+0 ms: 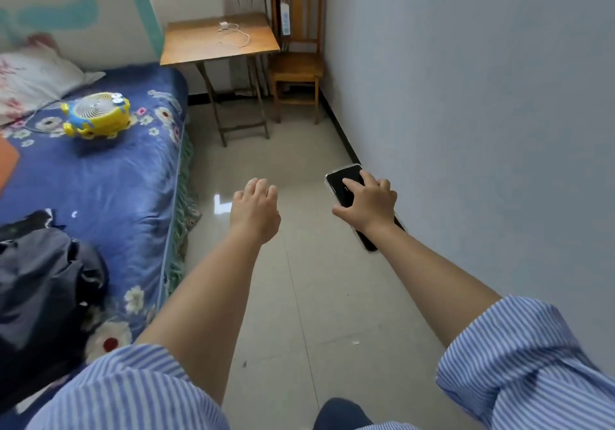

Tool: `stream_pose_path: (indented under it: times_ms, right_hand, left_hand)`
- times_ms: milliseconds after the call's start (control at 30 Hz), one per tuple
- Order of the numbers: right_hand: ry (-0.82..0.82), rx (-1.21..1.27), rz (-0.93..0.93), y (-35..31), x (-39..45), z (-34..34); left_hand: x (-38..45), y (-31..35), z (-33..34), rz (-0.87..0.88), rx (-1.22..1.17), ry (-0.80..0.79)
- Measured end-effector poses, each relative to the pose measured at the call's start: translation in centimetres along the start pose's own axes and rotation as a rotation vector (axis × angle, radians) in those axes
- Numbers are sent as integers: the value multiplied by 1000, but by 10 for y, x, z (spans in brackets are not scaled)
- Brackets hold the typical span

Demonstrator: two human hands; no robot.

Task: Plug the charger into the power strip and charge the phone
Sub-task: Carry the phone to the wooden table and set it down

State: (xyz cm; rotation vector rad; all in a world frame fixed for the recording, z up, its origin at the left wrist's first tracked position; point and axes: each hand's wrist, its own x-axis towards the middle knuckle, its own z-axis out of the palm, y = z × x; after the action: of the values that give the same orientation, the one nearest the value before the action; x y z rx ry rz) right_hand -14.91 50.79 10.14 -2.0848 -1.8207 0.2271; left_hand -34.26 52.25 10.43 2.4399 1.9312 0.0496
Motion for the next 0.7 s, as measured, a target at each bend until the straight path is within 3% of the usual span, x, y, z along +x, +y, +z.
stream_pose_path:
  times_ms: [233,700]
  right_hand:
    - [-21,44,-95,-70,143,33]
    - [-120,61,-224,-190,508,72]
  left_hand:
    - [124,-87,-17,-68,12,43]
    - [438,-245,-63,-251,73,56]
